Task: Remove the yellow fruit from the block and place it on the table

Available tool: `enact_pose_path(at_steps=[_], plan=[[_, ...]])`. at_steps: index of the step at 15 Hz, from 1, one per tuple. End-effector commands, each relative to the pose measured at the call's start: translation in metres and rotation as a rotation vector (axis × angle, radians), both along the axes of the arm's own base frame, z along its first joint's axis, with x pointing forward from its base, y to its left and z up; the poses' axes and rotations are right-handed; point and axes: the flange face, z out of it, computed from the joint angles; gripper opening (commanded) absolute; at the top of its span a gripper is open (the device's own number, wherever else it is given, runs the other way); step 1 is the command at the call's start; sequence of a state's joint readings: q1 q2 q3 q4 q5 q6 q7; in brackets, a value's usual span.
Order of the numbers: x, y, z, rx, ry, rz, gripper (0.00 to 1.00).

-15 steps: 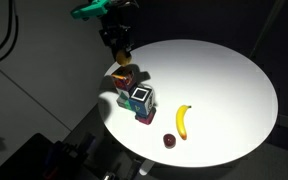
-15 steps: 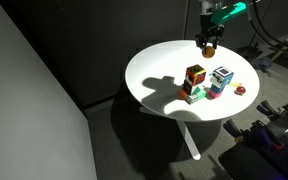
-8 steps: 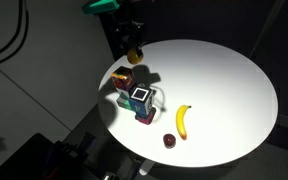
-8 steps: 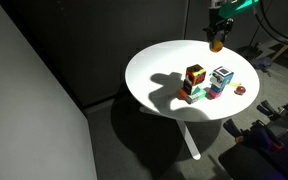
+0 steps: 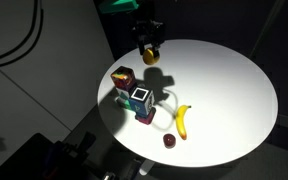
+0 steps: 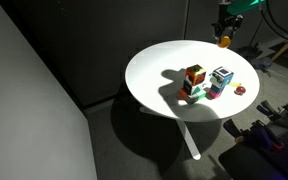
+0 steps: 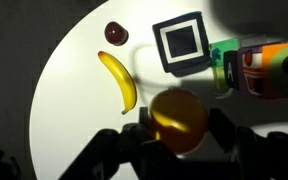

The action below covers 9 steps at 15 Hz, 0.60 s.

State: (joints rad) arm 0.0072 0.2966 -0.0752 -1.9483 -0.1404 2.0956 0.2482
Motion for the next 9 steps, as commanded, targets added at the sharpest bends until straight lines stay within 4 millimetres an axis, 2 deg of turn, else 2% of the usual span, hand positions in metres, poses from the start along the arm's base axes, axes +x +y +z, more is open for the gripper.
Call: enact_pose_path(at_steps=[1, 9], plan=[[0.010, -0.019, -0.002, 0.010, -0.035, -0.046, 0.38], [0.016, -0.049, -0.020, 0.074, -0.078, -0.117, 0.38]])
